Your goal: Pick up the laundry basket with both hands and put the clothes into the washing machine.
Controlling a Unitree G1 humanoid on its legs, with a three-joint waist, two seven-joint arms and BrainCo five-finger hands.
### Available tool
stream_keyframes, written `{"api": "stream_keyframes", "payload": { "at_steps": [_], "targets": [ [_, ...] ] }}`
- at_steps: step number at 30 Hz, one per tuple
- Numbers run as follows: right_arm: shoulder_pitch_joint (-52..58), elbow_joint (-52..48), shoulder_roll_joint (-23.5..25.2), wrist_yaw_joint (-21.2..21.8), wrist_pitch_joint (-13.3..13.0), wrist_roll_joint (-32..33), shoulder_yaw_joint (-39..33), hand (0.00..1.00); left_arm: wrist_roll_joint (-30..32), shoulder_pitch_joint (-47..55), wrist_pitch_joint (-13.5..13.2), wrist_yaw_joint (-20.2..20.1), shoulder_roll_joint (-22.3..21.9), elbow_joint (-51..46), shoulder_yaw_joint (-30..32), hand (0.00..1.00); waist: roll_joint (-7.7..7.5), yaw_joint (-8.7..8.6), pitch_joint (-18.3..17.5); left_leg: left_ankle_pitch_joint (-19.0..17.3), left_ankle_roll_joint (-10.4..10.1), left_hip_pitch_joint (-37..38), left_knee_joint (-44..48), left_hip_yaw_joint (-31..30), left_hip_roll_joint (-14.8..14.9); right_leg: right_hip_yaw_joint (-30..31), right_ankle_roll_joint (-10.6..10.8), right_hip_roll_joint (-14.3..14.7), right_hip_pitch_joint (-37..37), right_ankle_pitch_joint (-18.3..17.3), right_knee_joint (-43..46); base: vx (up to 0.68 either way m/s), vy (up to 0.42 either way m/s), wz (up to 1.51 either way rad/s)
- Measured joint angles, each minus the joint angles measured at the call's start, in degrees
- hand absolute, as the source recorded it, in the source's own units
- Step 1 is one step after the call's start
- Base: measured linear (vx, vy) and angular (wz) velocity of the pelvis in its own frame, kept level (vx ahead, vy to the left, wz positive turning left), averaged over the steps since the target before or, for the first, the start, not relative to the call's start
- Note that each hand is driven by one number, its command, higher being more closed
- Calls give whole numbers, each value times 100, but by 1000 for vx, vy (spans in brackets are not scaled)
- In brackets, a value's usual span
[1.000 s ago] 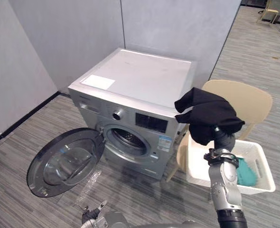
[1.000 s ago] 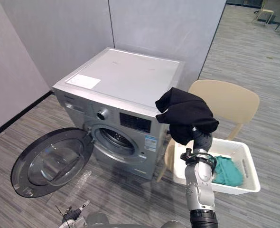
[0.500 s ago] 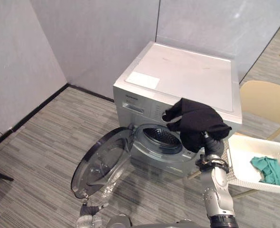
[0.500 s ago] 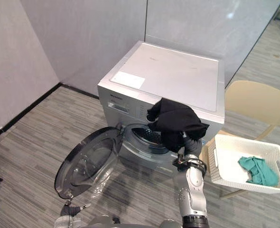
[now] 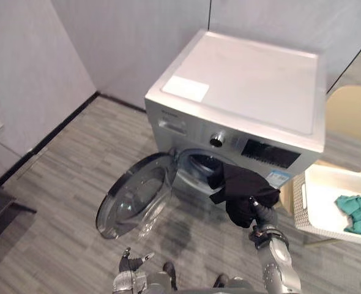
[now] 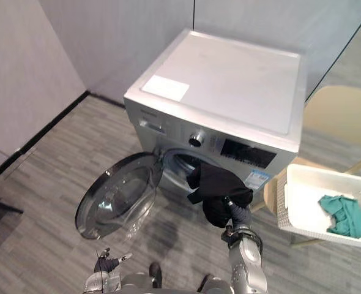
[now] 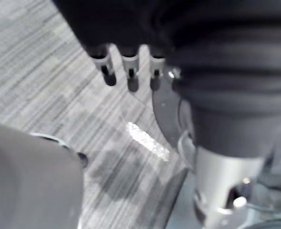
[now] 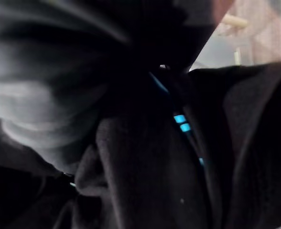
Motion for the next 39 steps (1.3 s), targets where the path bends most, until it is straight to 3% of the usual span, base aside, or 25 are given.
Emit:
{"api": "stream_keyframes", "payload": {
  "at_steps": [3, 5, 8, 11, 13, 17, 21, 24, 28, 31, 32, 34, 39],
  "targets": [
    [-1129, 867, -189, -168, 57, 3, 26, 100, -201, -249, -78, 31, 3, -79, 1, 0, 135, 0, 575, -12, 9, -452, 398, -4, -76, 65, -61, -309, -553, -200, 728, -203, 0, 9],
    [-2005, 1549, -227, -291, 80, 6, 39, 100, -371, -310, -125, 44, 13, -319, 28, 0, 223, 24, 937, -123, 136, -887, 823, -10, -96, 122, -114, -522, -990, -371, 1261, -203, -13, 10],
    [-2963, 2372, -252, -519, 136, 61, -63, 100, -609, -314, -161, 124, 9, -495, 105, 0, 334, 41, 1148, -204, 223, -1446, 1273, -15, -138, 189, -124, -752, -1551, -502, 1813, -172, -8, 7],
    [-3774, 2899, -274, -760, 211, 320, -521, 100, -752, -315, -210, 168, -61, -728, 129, 0, 485, 183, 1235, -421, 287, -2017, 1858, 27, -63, 197, -169, -905, -2012, -601, 2259, -123, -7, 9],
    [-4430, 3004, -348, -962, 201, 664, -776, 100, -806, -305, -226, 210, -159, -1037, 216, 0, 569, 214, 1338, -591, 385, -2527, 2428, 327, 229, 174, -199, -1018, -2395, -716, 2661, -131, -32, 15],
    [-5670, 3232, -948, -1098, 188, 1102, -775, 100, -1032, -457, -281, 256, -312, -1538, 197, 0, 609, 452, 1419, -725, 474, -3527, 3143, 298, 312, 184, -273, -1229, -3246, -786, 3261, -137, 23, 6],
    [-6524, 3845, -1565, -1206, 222, 1352, -458, 100, -1146, -514, -298, 255, -423, -1886, 159, 0, 657, 487, 1455, -609, 529, -3970, 3112, 362, 298, -67, -299, -1439, -3508, -789, 3335, -52, 18, 44],
    [-7258, 4194, -2256, -1227, 231, 1716, -136, 100, -1329, -519, -332, 257, -420, -2240, 124, 0, 664, 711, 1458, -309, 627, -4390, 2765, 458, 217, -133, -413, -1495, -3983, -668, 3199, -2, 23, 16],
    [-8156, 4316, -3344, -1398, 210, 2392, 249, 100, -1575, -510, -358, 267, -444, -2742, 122, 0, 801, 963, 1530, 6, 833, -4987, 2603, 379, 167, -329, -458, -1502, -4456, -540, 3107, 28, 31, 8],
    [-8539, 4313, -4010, -1618, 159, 3287, 881, 100, -1722, -511, -358, 264, -488, -2874, 183, 0, 805, 962, 1532, 9, 836, -5272, 2728, 259, 156, -314, -449, -1507, -4647, -544, 3210, 38, 25, 9],
    [-8800, 4256, -4310, -1787, 54, 3786, 1072, 100, -1775, -509, -353, 272, -490, -2874, 220, 0, 801, 968, 1535, 9, 837, -5408, 2776, 228, 154, -276, -435, -1497, -4768, -550, 3224, 27, 19, 5],
    [-8978, 3906, -4616, -2005, -93, 4182, 1162, 100, -1845, -504, -344, 306, -493, -2871, 245, 0, 773, 964, 1553, 14, 841, -5525, 2783, 222, 167, -269, -416, -1477, -4878, -539, 3213, 6, 17, -5],
    [-9040, 3292, -4705, -2579, -446, 4618, 953, 100, -1955, -504, -345, 539, -555, -2845, 458, 0, 656, 943, 1628, 24, 860, -5928, 2999, 103, 324, -362, -332, -1308, -5098, -450, 3140, -12, 21, -15]
  ]
}}
